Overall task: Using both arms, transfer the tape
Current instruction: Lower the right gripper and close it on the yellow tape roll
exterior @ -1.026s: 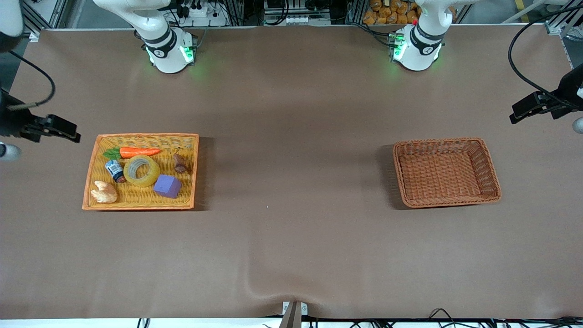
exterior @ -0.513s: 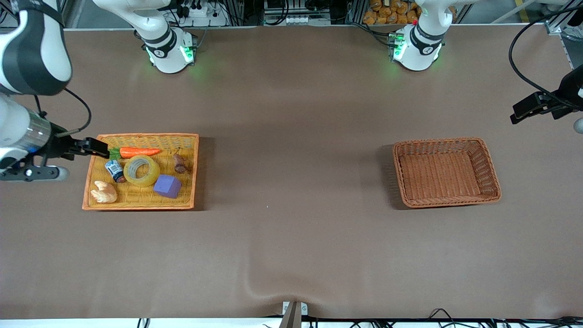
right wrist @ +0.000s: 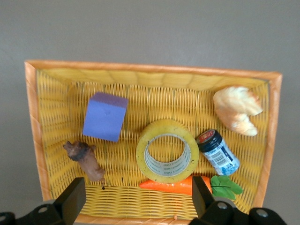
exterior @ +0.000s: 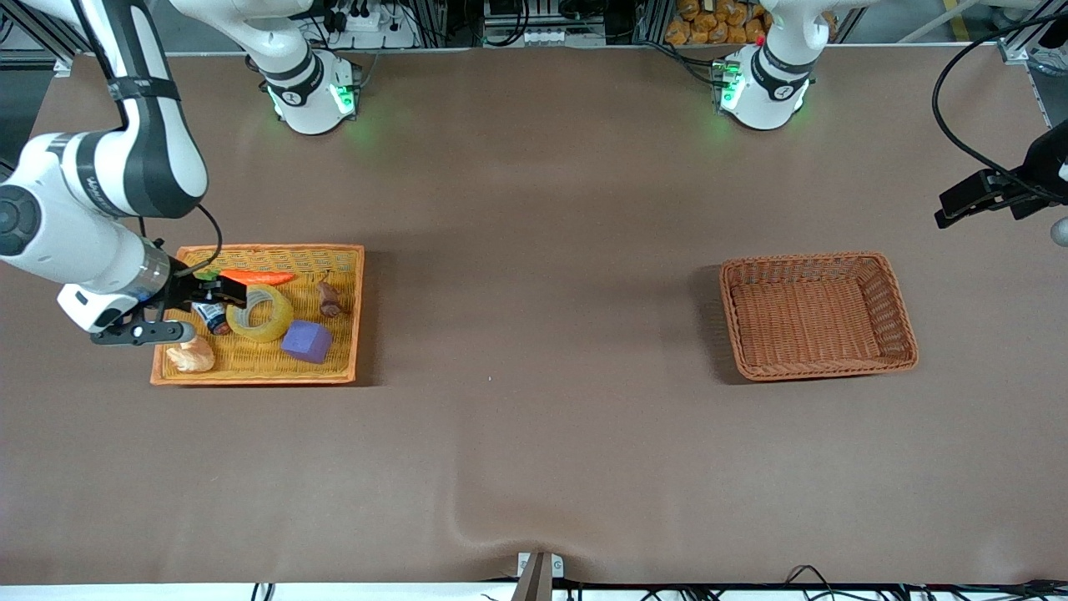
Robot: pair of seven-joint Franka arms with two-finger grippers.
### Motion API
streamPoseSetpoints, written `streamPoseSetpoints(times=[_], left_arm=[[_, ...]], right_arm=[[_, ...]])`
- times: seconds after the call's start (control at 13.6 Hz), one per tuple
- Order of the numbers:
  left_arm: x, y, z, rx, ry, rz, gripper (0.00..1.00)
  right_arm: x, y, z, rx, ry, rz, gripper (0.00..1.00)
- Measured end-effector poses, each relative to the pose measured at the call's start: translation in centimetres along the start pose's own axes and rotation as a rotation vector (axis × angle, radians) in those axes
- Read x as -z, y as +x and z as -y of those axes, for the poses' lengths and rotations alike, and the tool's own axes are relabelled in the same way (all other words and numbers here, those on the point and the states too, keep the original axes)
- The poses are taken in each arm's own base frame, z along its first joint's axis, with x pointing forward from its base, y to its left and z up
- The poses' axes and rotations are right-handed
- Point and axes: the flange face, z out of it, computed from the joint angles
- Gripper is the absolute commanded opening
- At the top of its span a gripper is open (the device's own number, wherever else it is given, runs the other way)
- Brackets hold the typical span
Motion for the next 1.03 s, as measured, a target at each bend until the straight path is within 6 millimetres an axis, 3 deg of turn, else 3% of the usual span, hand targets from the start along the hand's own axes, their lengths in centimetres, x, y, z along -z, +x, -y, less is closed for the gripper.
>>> streamPoseSetpoints(times=[0.29, 0.44, 0.66, 1.03], left_arm=[[-0.1, 0.0, 0.0, 0.0, 0.0, 0.002, 1.0], [-0.1, 0.1, 0.0, 0.001, 0.0, 0.003, 1.0], [-0.3, 0.2, 0.1, 0.001, 0.0, 0.006, 1.0], [-0.6, 0.4, 0.1, 0.001, 0.0, 0.012, 1.0]], right_arm=[[-5.2, -1.7, 0.0, 0.001, -0.002, -0.013, 1.0], [-6.6, -2.2, 0.0, 0.001, -0.001, 0.0, 1.0], [-8.7, -2.0, 0.0, 0.003, -0.003, 0.015, 1.0], [-14.5, -1.3, 0.0, 0.005, -0.008, 0.037, 1.0]])
